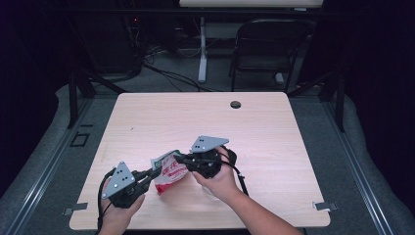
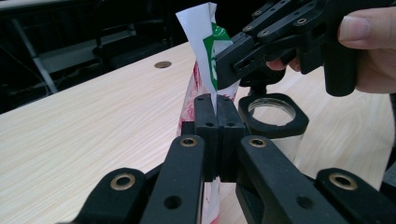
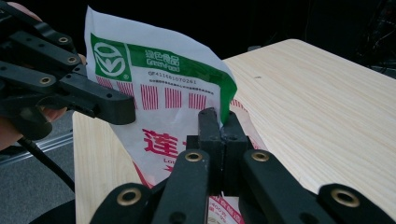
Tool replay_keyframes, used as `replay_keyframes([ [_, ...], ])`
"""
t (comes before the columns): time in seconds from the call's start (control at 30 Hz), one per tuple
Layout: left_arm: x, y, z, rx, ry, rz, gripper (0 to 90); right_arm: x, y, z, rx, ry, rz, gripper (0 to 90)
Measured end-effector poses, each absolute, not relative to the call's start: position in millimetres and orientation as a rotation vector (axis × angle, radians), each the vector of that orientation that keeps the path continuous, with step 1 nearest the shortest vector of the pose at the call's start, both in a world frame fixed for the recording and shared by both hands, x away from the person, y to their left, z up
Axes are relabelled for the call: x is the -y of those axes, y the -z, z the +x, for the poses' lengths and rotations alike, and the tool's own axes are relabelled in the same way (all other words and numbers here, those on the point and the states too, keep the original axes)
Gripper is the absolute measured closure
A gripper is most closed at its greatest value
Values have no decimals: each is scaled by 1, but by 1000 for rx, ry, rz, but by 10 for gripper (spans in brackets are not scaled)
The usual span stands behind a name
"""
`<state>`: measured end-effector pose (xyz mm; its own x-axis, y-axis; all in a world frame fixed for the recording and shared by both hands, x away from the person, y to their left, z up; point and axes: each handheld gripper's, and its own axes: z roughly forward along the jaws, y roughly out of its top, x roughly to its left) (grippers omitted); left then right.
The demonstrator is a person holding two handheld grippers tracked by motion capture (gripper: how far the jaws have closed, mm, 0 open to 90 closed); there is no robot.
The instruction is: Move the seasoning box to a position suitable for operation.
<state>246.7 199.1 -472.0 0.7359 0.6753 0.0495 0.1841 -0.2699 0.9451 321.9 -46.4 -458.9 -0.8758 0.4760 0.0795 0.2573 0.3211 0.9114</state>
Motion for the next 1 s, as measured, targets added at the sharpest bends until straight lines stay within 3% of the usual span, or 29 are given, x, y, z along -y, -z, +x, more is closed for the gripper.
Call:
replay_keyframes([
  [0.53, -187, 505, 265, -692, -412, 1876, 633, 64, 467, 309, -2333, -1569, 622, 900],
  [1.0, -178, 521, 269, -727, -381, 1944, 539, 74, 479, 308, -2325, -1601, 649, 900],
])
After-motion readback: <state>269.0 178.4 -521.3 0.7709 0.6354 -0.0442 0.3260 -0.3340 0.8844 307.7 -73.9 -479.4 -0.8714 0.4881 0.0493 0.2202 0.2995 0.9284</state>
